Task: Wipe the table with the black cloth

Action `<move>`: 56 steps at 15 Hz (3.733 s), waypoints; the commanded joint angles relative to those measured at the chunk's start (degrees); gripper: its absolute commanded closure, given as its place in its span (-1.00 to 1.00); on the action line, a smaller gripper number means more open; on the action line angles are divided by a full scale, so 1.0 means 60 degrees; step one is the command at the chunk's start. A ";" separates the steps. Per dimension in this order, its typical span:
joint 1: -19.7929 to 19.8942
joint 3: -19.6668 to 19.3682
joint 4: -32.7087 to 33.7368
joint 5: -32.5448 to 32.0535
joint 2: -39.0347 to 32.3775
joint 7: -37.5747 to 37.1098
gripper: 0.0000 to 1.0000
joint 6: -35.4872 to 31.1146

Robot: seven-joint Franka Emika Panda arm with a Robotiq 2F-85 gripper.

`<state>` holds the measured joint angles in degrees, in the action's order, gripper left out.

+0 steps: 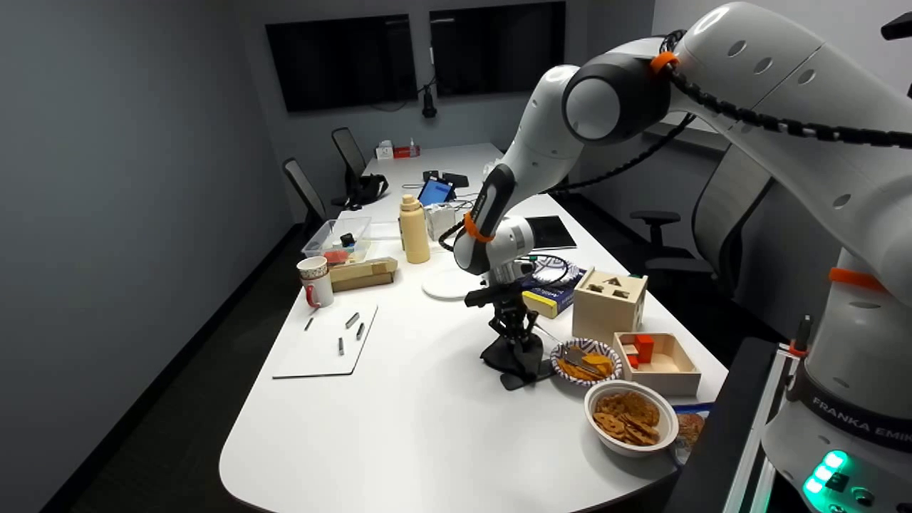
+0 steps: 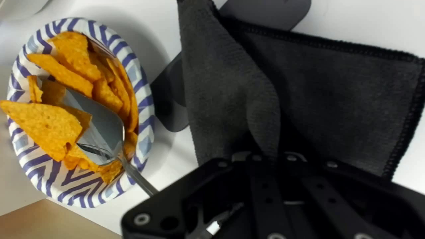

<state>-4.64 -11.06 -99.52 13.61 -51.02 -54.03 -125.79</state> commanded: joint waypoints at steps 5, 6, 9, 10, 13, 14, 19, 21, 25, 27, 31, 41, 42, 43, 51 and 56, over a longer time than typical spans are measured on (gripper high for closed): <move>-0.0041 -0.0123 0.1279 -0.1064 -0.0980 -0.0824 0.98 -0.0759; -0.0014 -0.0101 0.1461 -0.1152 -0.1055 -0.0805 0.98 -0.0809; 0.0103 0.0160 0.2081 -0.1231 -0.1348 -0.0466 0.98 -0.1089; 0.0130 0.0243 0.2243 -0.1232 -0.1434 -0.0335 0.98 -0.1189; 0.0116 0.0583 0.2637 -0.1243 -0.1588 0.0228 0.98 -0.1255; 0.0117 0.0697 0.2719 -0.1236 -0.1617 0.0469 0.98 -0.1278; 0.0066 0.1483 0.2796 -0.1000 -0.1693 0.1984 0.98 -0.1706; -0.0003 0.1630 0.2661 -0.0964 -0.1647 0.2363 0.98 -0.1667; -0.0190 0.1348 0.2099 -0.1041 -0.1357 0.2267 0.98 -0.1250; -0.0193 0.1151 0.1727 -0.1037 -0.1134 0.2044 0.98 -0.1313; -0.0025 0.1074 0.0986 -0.0780 -0.0734 0.1971 0.98 -0.1302; 0.0391 0.0373 -0.0873 -0.0151 -0.0043 0.1087 0.98 -0.2536; 0.0499 0.0386 -0.0874 -0.0006 -0.0078 0.1062 0.98 -0.2704; 0.0618 0.0403 -0.0873 0.0140 -0.0098 0.1057 0.98 -0.2852; 0.0820 0.0575 0.0390 0.0415 -0.0679 0.1016 0.98 -0.2721; 0.0689 0.0843 0.1362 0.0271 -0.1082 0.1290 0.98 -0.2602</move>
<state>-0.13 -7.57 -98.38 15.52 -51.32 -47.21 -139.31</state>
